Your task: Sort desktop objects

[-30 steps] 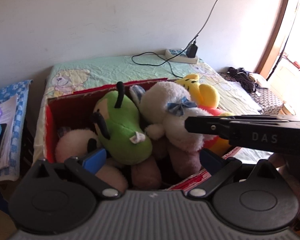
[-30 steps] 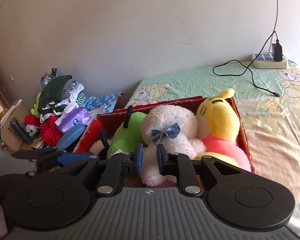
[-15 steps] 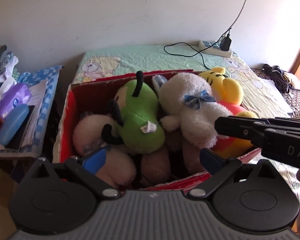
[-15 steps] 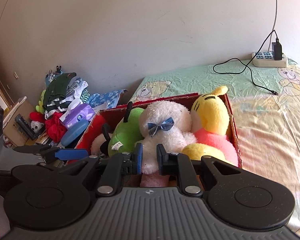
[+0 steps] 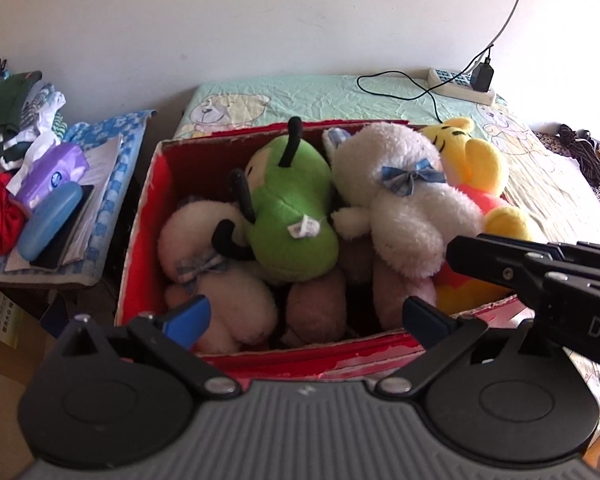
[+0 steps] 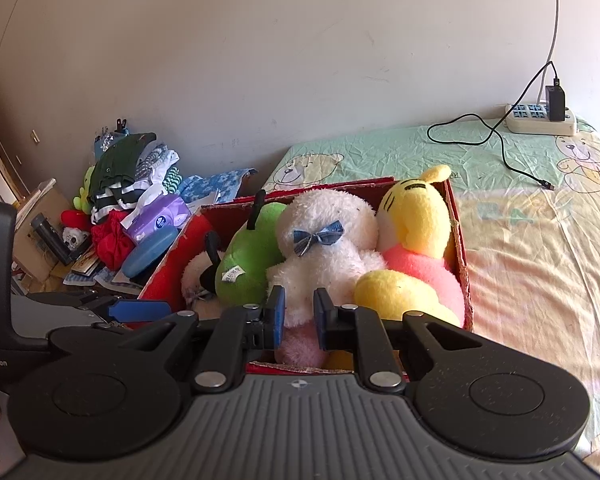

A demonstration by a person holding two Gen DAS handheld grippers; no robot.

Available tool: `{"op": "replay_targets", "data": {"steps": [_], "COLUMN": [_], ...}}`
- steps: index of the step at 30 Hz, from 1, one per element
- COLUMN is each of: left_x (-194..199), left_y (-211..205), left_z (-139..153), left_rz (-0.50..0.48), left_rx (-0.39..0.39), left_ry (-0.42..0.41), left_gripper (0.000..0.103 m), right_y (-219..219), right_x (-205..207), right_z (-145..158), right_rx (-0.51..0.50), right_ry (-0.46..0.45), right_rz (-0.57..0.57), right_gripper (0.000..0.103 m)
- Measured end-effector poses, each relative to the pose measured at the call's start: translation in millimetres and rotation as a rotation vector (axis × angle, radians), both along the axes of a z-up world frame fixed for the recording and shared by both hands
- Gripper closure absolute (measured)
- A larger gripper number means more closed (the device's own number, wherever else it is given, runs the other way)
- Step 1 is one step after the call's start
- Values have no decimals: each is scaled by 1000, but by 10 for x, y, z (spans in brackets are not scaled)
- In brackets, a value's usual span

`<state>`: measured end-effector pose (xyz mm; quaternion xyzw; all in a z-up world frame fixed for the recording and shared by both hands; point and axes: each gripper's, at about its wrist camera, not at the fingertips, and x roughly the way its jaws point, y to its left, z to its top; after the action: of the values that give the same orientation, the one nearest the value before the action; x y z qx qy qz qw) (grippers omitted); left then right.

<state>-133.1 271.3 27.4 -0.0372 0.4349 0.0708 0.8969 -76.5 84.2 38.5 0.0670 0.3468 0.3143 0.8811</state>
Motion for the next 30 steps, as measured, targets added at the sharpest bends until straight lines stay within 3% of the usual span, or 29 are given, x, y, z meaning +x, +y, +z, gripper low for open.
{"op": "replay_targets", "data": {"steps": [13,21,30], "left_x": [-95,-242,-250], "left_y": [-229,-665,-1380], "left_z": [99,160,-99], "left_rz": [12,1,-114], "left_rx": [46,65,58], "left_ry": [14,-12,71], "left_gripper": [1,1,1], "right_y": [-112,-413,-1006], "right_x": [-122,-256,-380], "right_z": [40,122,-22], "right_rx": [47,70,36], "right_ry": [22,20,73], "right_rz": [-18,-35,-148], "right_gripper": [83,82,81]}}
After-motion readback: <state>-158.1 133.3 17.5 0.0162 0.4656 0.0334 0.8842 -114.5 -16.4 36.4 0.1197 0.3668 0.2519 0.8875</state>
